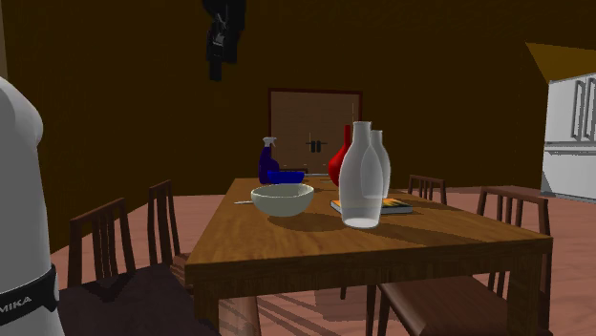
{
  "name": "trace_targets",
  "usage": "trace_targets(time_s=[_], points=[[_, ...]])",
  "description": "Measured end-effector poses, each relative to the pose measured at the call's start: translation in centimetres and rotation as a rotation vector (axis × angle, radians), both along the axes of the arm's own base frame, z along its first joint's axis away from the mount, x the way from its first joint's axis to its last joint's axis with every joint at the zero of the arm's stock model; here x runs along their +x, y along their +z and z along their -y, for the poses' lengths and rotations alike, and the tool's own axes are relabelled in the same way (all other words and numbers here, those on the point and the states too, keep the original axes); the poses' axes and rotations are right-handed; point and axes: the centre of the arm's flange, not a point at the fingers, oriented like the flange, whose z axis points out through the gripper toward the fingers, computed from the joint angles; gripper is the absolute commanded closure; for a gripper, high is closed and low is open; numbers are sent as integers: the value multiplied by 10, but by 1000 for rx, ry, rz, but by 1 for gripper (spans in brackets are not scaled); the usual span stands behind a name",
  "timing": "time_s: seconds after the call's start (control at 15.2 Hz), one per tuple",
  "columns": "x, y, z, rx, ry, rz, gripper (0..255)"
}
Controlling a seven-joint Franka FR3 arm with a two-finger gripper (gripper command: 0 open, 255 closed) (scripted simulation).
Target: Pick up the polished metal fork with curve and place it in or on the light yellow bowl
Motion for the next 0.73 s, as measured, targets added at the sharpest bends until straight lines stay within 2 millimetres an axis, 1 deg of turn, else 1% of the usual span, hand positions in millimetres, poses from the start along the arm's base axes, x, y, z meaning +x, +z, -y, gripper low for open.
trace_targets(time_s=[0.07,0.13,0.26,0.46,0.53,0.73], points=[[0,0,0,0,0,0,0],[3,-5,-4,0,-4,2,0],[14,-16,-18,2,-19,8,0],[30,-40,-37,4,-47,20,0],[39,-45,-45,6,-57,25,0],[56,-70,-69,8,-86,38,0]])
